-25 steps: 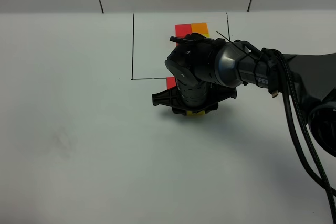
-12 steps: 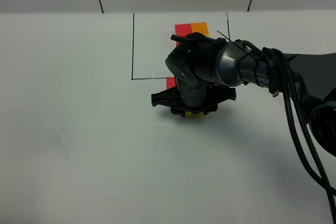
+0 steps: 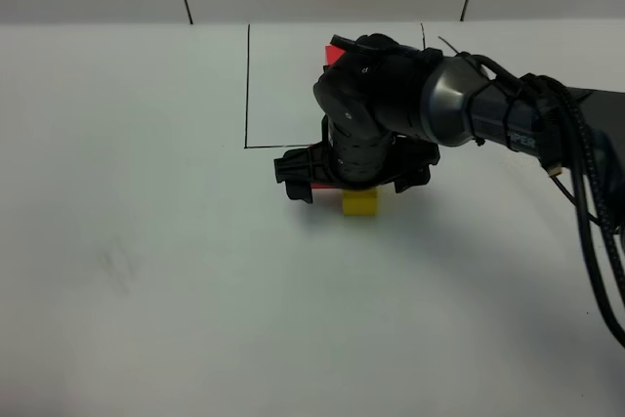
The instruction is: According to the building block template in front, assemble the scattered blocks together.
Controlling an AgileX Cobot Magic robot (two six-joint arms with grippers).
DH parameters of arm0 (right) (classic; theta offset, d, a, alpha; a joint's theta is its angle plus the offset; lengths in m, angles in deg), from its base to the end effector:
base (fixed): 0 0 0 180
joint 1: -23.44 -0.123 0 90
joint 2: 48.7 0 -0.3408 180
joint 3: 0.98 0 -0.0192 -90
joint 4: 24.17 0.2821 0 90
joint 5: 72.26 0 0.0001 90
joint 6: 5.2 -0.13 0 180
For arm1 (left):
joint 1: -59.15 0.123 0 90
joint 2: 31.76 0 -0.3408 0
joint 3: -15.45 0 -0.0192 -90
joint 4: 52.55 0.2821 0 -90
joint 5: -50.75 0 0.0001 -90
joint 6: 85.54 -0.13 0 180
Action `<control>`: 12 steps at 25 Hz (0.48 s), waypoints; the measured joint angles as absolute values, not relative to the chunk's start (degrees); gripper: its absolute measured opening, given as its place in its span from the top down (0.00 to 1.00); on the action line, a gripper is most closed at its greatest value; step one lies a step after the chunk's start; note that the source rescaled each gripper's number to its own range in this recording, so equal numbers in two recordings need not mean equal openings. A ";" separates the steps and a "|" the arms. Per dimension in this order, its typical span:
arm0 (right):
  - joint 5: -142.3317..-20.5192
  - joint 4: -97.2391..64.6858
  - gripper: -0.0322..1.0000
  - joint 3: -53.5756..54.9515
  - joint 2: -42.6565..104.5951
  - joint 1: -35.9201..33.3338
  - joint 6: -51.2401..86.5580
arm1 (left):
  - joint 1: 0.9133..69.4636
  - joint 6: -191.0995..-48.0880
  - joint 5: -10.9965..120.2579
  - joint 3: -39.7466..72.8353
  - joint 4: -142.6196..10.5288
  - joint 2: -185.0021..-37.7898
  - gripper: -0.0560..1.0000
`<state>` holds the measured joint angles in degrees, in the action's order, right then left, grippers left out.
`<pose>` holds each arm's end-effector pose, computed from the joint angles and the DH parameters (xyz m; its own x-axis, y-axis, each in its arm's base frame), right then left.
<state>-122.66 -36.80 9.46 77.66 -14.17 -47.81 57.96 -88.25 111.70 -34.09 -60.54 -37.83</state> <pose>0.4062 0.2853 0.1673 -0.9544 -0.0308 -0.2970 -0.0341 0.9994 0.0060 -0.0017 -0.0158 0.2769 -0.4459 -0.0113 -0.8950 0.1203 0.9901 -0.0725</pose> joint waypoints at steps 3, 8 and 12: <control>-124.13 -34.74 0.01 9.11 74.32 -11.89 -41.99 | 57.96 -88.25 111.70 -34.09 -60.54 -37.83 0.30; -124.16 -29.02 0.00 2.20 68.88 -3.23 -31.05 | 57.96 -88.25 111.70 -34.09 -60.54 -37.83 0.30; -123.14 -28.34 0.00 -6.74 62.46 4.15 -26.66 | 57.96 -88.25 111.70 -34.09 -60.54 -37.83 0.30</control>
